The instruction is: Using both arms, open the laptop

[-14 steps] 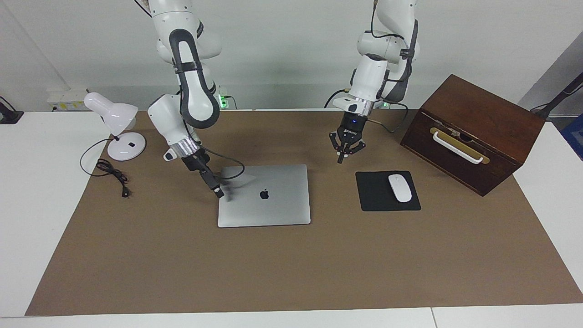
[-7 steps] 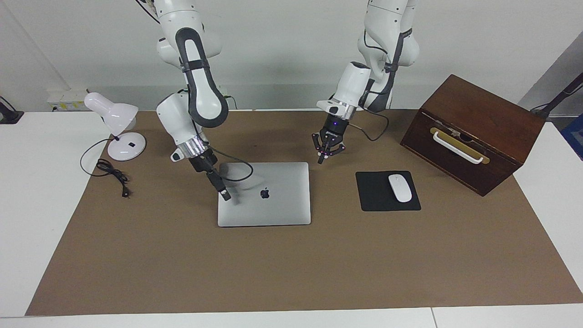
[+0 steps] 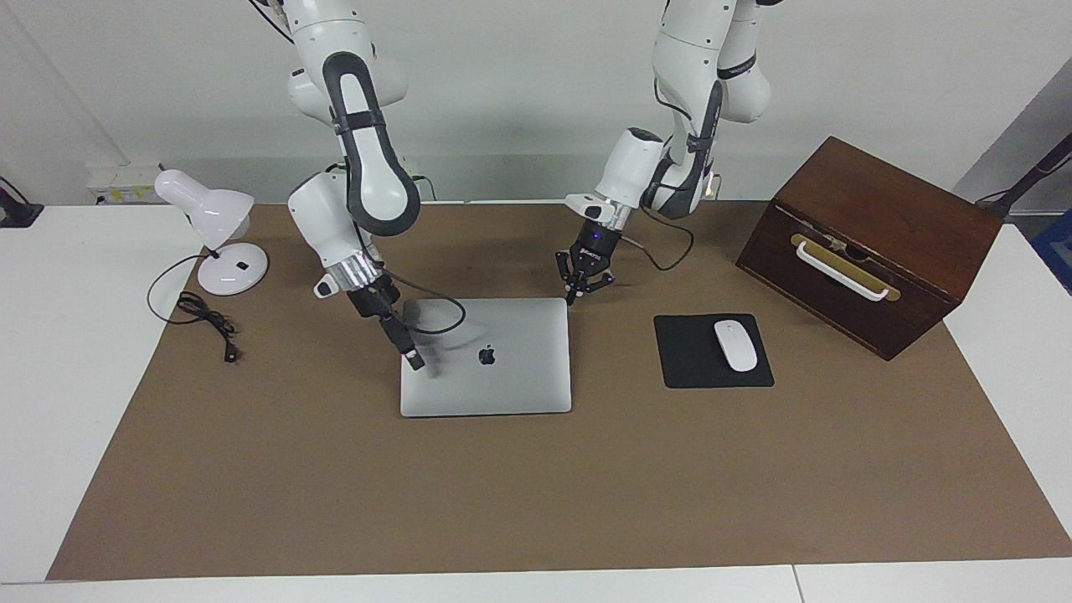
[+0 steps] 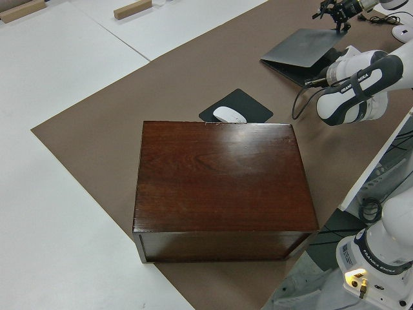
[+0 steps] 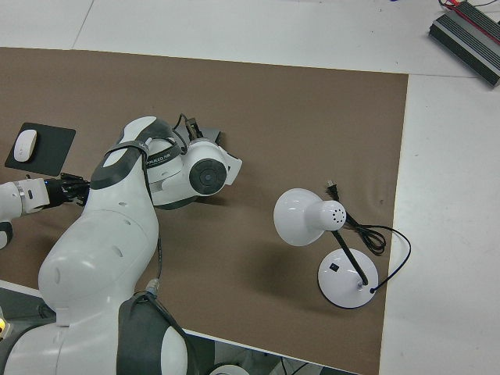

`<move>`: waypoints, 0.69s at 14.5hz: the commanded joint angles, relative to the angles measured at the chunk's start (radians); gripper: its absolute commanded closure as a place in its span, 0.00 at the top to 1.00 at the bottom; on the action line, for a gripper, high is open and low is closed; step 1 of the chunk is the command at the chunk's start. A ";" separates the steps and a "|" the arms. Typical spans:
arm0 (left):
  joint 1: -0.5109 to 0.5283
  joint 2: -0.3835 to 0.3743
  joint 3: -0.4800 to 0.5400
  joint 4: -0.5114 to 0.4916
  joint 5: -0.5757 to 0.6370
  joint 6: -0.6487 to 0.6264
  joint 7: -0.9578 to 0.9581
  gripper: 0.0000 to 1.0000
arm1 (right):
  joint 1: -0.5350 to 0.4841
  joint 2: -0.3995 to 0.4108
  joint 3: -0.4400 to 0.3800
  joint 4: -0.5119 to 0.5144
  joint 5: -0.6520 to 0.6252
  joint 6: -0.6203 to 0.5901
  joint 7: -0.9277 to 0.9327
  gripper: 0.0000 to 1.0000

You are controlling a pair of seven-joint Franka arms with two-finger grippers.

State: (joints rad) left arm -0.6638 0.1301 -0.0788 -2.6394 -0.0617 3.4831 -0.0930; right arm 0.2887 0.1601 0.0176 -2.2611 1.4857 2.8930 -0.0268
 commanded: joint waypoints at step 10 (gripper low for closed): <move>-0.042 0.138 0.019 0.124 -0.012 0.022 0.022 0.00 | 0.001 0.006 0.005 -0.018 0.048 -0.001 -0.062 0.99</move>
State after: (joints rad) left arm -0.6803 0.2366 -0.0781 -2.5382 -0.0617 3.4865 -0.0899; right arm 0.2887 0.1726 0.0169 -2.2757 1.4867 2.8930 -0.0385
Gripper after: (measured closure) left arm 0.991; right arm 0.000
